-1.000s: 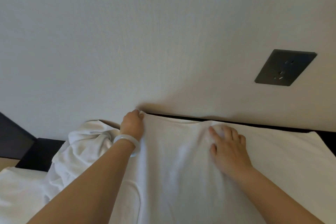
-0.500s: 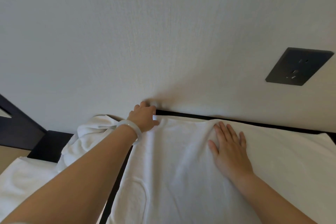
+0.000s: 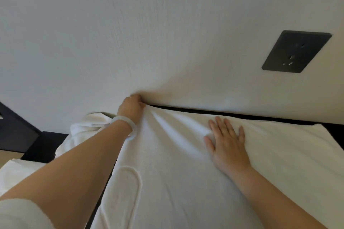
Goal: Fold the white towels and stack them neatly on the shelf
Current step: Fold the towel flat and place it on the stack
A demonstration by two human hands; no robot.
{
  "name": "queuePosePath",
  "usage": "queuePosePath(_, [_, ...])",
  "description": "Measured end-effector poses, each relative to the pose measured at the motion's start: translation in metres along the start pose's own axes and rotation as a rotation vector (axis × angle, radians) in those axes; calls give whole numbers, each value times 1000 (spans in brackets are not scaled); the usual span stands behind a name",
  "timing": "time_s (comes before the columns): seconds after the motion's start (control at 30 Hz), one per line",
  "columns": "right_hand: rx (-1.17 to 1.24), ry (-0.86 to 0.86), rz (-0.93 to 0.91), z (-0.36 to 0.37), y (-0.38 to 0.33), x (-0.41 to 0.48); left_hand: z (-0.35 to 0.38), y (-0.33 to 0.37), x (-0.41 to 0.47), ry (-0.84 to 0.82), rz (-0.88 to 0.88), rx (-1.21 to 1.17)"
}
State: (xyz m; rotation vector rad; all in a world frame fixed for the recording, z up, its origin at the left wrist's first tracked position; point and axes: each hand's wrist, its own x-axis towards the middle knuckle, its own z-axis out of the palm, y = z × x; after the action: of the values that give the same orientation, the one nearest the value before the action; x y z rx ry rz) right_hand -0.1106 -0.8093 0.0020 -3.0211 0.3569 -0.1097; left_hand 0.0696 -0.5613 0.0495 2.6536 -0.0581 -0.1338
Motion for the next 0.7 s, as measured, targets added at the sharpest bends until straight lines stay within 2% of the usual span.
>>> queuePosePath(0.07, [-43, -69, 6, -2, 1, 2, 5, 4, -14, 86, -9, -3])
queuePosePath(0.17, [-72, -190, 32, -10, -3, 7, 26, 18, -60, 237, 161, 283])
queuePosePath(0.23, [-60, -218, 77, -16, 2, 5, 48, 22, -92, 135, 264, 309])
queuePosePath(0.33, [-55, -184, 166, -21, 37, -1, 65, 7, -99, -74, 221, 361])
queuePosePath(0.4, [-36, -203, 188, -23, 63, 1, 65, 2, -88, -86, 235, 366])
queuePosePath(0.47, [87, -224, 151, -30, 76, 4, 60, 7, -82, -97, 232, 376])
queuePosePath(0.57, [236, -67, 174, -45, 89, -4, 62, 21, -87, -96, 230, 390])
queuePosePath(0.63, [149, 36, 263, -49, 107, -19, 68, 40, -106, 24, 382, 389])
queuePosePath(0.7, [70, -65, 332, -48, 126, -32, 84, 67, -126, 91, 612, 361])
